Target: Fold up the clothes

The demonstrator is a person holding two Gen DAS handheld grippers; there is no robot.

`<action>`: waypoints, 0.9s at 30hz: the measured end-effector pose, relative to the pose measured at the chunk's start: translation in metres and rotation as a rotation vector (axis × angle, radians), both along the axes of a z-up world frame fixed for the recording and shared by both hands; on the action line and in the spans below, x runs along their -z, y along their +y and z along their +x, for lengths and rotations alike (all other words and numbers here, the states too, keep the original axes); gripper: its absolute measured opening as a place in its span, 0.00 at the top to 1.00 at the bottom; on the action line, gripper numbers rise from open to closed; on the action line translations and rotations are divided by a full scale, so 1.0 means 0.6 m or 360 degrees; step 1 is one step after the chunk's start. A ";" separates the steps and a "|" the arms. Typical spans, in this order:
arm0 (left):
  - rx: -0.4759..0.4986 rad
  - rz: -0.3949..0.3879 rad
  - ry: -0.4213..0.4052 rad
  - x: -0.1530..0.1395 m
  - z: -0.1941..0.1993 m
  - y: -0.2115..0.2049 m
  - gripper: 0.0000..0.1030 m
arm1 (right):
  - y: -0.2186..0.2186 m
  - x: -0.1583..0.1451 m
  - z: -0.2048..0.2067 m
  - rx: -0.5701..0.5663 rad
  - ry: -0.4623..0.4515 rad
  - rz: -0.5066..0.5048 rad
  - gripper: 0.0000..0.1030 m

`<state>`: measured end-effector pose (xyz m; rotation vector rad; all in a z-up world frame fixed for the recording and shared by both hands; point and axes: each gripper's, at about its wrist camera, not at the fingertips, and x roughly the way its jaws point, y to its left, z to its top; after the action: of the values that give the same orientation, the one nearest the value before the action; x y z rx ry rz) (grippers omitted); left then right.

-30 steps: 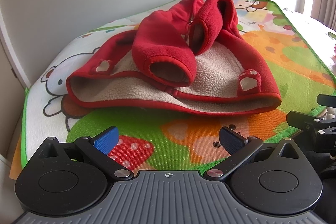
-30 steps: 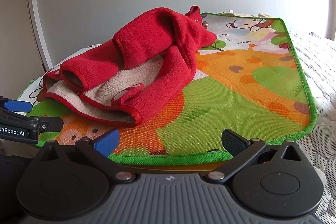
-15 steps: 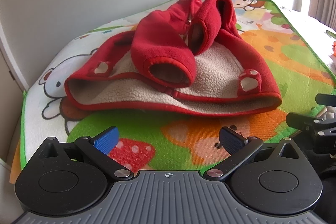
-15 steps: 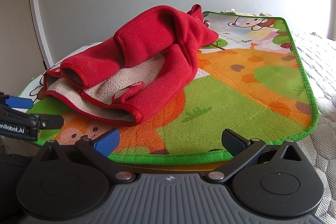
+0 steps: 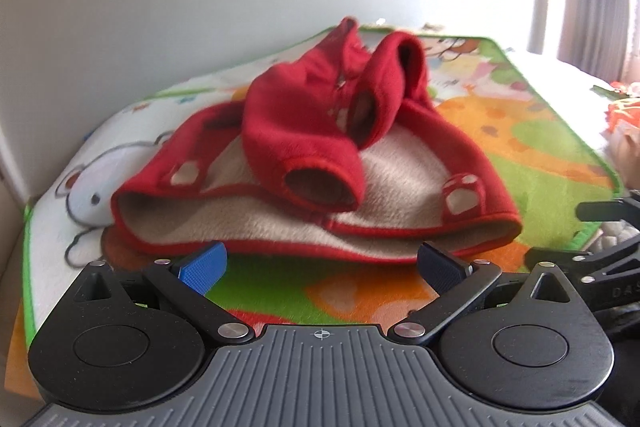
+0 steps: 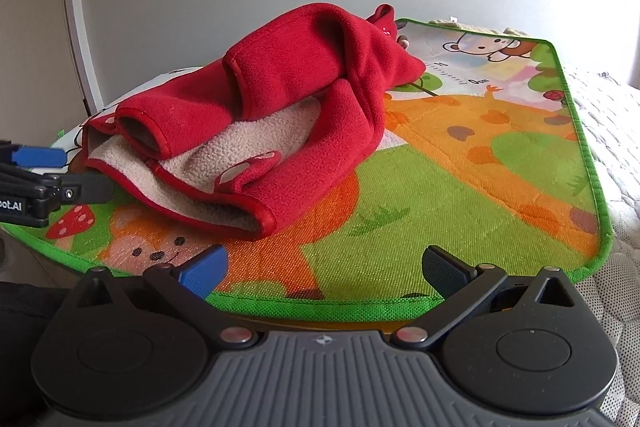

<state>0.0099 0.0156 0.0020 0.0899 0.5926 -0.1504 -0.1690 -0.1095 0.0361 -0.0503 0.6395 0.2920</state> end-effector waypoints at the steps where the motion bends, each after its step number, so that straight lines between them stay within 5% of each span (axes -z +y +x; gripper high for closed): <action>1: 0.0018 0.0012 -0.0015 -0.001 0.000 -0.002 0.00 | -0.001 -0.001 0.001 -0.0006 -0.0004 0.0003 0.00; 7: -0.0033 0.0018 0.0021 0.007 0.023 0.006 0.00 | 0.003 -0.015 0.015 -0.0050 -0.0045 -0.0049 0.00; 13: -0.0206 0.0240 0.0023 -0.010 0.050 0.028 0.00 | 0.029 -0.052 0.033 -0.0177 -0.0154 -0.0093 0.00; 20: -0.0268 0.0285 0.0074 -0.022 0.082 0.051 0.00 | 0.106 -0.029 0.078 -0.0440 -0.0027 -0.0287 0.00; 27: -0.0226 0.0356 0.0046 -0.019 0.080 0.057 0.00 | 0.074 -0.020 0.108 -0.0157 -0.0218 -0.0543 0.00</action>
<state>0.0578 0.0498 0.0134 0.2620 0.6411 0.0532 -0.1044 -0.0651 0.0478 -0.4267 0.5457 0.2696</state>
